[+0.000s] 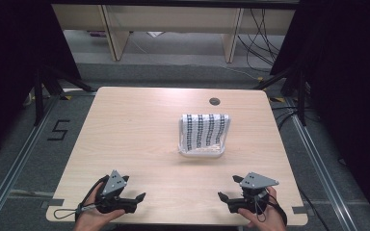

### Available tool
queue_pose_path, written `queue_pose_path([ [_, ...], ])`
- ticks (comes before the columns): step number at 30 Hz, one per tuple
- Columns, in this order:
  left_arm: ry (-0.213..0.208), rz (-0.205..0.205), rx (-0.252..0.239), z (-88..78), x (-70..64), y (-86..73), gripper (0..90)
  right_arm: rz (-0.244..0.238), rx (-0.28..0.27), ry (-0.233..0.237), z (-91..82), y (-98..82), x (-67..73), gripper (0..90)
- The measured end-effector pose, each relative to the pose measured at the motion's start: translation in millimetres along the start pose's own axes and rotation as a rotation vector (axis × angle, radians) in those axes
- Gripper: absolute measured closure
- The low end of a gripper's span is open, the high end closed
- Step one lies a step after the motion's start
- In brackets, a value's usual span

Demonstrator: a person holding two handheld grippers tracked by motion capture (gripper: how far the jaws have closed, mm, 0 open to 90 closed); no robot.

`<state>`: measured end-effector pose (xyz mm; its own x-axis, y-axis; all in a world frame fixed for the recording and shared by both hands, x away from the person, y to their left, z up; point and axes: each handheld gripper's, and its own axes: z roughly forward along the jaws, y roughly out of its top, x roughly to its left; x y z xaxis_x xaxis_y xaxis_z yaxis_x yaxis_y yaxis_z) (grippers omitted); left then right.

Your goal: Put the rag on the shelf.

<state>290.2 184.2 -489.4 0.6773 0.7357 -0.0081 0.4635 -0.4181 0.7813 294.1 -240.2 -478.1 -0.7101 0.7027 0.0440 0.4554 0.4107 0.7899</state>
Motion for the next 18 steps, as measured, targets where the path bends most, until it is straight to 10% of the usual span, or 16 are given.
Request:
queue_pose_path([
  [18, 0.006, 0.018, 0.030, 3.0, -11.5, -16.0, 16.6, -0.018, 0.115, 0.001, 3.5, -21.4, 5.1, 19.1],
])
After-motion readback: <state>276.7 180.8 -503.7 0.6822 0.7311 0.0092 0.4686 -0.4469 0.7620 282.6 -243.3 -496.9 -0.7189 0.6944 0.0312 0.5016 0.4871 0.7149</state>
